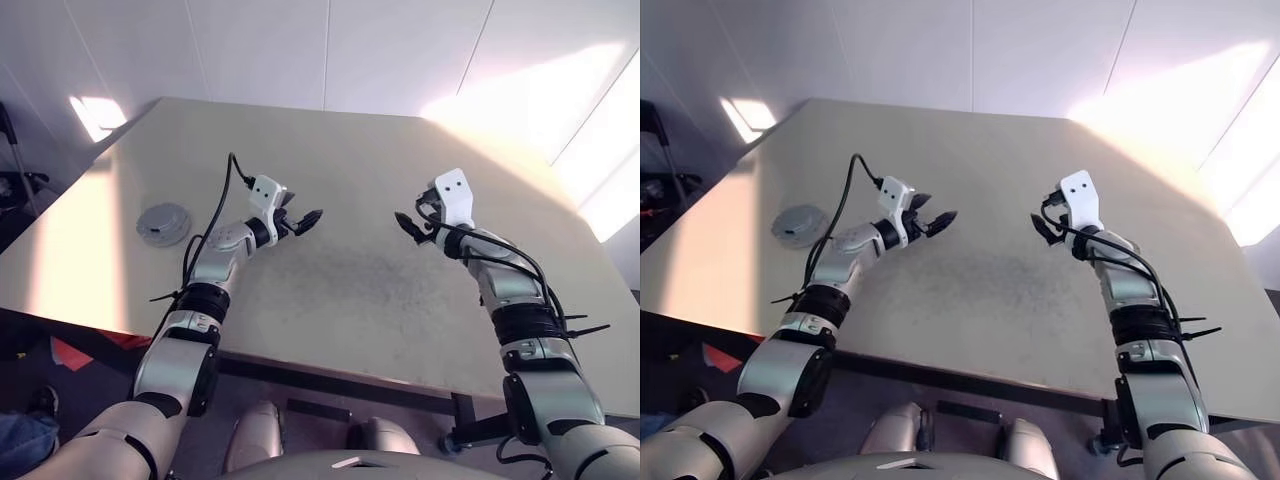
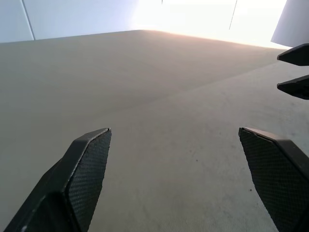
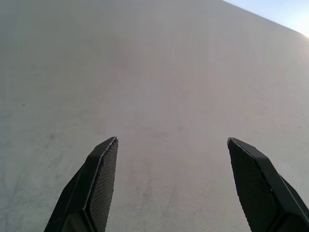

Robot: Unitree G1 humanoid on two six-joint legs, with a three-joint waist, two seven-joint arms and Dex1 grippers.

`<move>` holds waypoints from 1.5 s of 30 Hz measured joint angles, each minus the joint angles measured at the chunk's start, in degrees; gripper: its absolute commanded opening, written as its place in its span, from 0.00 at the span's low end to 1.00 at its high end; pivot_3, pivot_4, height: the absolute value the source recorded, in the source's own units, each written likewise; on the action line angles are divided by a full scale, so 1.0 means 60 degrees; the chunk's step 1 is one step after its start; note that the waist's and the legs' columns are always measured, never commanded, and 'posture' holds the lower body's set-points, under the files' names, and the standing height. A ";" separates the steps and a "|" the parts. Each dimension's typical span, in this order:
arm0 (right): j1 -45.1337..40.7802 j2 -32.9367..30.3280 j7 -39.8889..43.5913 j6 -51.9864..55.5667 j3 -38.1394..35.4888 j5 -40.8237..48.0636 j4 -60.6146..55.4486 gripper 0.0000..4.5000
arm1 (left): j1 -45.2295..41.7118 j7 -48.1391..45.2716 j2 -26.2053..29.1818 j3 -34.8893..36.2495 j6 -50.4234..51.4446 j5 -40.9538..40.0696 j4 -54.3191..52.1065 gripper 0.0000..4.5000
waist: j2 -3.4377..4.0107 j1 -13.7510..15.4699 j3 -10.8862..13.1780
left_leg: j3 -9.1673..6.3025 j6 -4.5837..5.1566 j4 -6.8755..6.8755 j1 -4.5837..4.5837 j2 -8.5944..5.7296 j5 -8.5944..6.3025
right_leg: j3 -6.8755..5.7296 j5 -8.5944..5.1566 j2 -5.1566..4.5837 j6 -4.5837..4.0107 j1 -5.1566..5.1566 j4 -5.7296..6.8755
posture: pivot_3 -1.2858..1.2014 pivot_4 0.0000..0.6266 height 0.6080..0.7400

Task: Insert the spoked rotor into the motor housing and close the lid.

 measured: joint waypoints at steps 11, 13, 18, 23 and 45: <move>0.0010 -0.0108 0.0124 0.0004 -0.0026 0.0007 0.0000 0.91 | -0.0010 -0.0072 -0.0073 0.0001 0.0000 0.0003 0.0069 0.99 | 0.0007 -0.0019 0.0005 | 0.0001 0.0004 0.0000 -0.0003 0.0000 -0.0002 | 0.0000 0.0000 0.0000 0.0000 -0.0002 -0.0007 | 0.52 0.00 1.00; 0.0006 -0.0107 0.0124 0.0004 -0.0026 0.0007 0.0001 0.91 | -0.0029 -0.0124 -0.0069 0.0000 0.0000 0.0004 0.0102 0.99 | 0.0008 -0.0016 0.0005 | 0.0001 0.0005 0.0000 -0.0005 0.0000 -0.0002 | 0.0000 0.0000 0.0000 0.0000 -0.0002 -0.0009 | 0.52 0.00 1.00; 0.0004 -0.0105 0.0132 -0.0001 -0.0026 0.0007 0.0001 0.91 | -0.0032 -0.0205 -0.0047 -0.0001 0.0000 0.0006 0.0103 0.99 | 0.0008 -0.0016 0.0006 | 0.0001 0.0007 0.0000 -0.0007 0.0000 -0.0004 | 0.0000 0.0000 0.0000 0.0000 -0.0003 -0.0011 | 0.52 0.00 1.00; -0.0046 -0.0072 0.0121 -0.0007 -0.0026 0.0007 0.0007 0.91 | -0.0033 -0.0221 -0.0019 -0.0004 0.0000 0.0012 0.0104 0.99 | 0.0009 -0.0019 0.0006 | 0.0001 0.0007 -0.0001 -0.0007 0.0000 -0.0004 | 0.0000 0.0000 0.0000 0.0000 -0.0003 -0.0011 | 0.52 0.00 1.00; -0.0070 0.0206 -0.0244 0.0026 -0.0020 -0.0015 0.0034 0.91 | -0.0155 -0.0095 0.0006 -0.0014 0.0011 0.0048 0.0193 0.99 | 0.0013 -0.0028 0.0009 | 0.0002 0.0008 -0.0004 -0.0009 0.0000 -0.0005 | 0.0000 0.0000 0.0000 0.0000 -0.0004 -0.0015 | 0.52 0.00 1.00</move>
